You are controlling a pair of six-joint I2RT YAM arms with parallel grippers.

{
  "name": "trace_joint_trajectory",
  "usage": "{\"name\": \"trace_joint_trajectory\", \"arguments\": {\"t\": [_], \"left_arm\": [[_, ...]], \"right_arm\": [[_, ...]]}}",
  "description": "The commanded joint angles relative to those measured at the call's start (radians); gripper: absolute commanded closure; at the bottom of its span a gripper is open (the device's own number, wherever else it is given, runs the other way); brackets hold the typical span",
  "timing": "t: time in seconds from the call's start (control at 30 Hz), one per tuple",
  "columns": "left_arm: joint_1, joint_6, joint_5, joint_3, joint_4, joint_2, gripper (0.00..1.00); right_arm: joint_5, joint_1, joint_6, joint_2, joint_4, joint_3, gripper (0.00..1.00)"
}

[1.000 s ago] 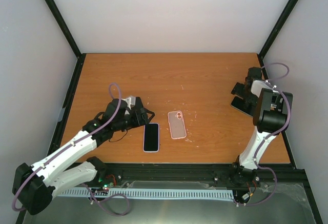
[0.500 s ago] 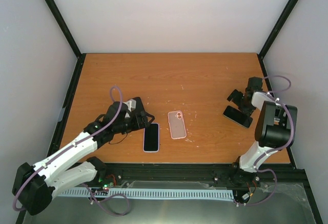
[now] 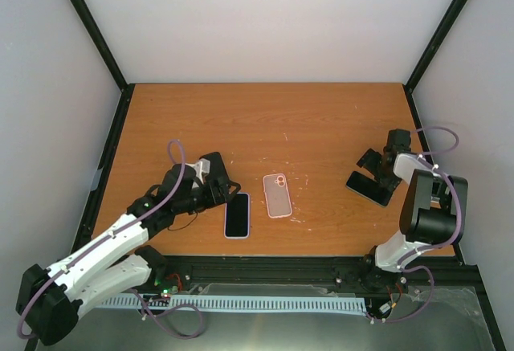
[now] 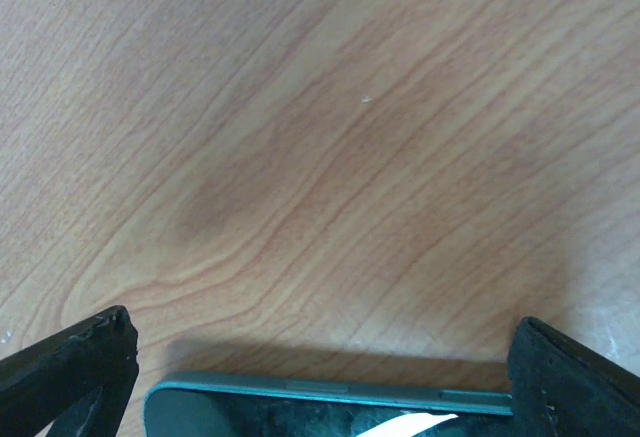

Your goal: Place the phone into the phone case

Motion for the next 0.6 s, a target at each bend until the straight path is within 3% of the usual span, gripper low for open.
{"name": "trace_joint_trajectory", "arguments": {"t": [0.0,0.37,0.57], "left_arm": [[-0.004,-0.029,0.009,-0.009,0.022,-0.035,0.01],[-0.003,-0.039,0.025,-0.018,0.049,-0.022,0.01],[-0.003,-0.047,0.046,-0.032,0.082,-0.006,0.01]], "right_arm": [[-0.014,-0.006,0.026,0.005,-0.085,-0.117,0.01],[-0.224,0.012,0.151,-0.186,-0.091,-0.330,0.03],[-0.199,0.182,0.225,-0.276,-0.063,-0.368,0.04]]}}
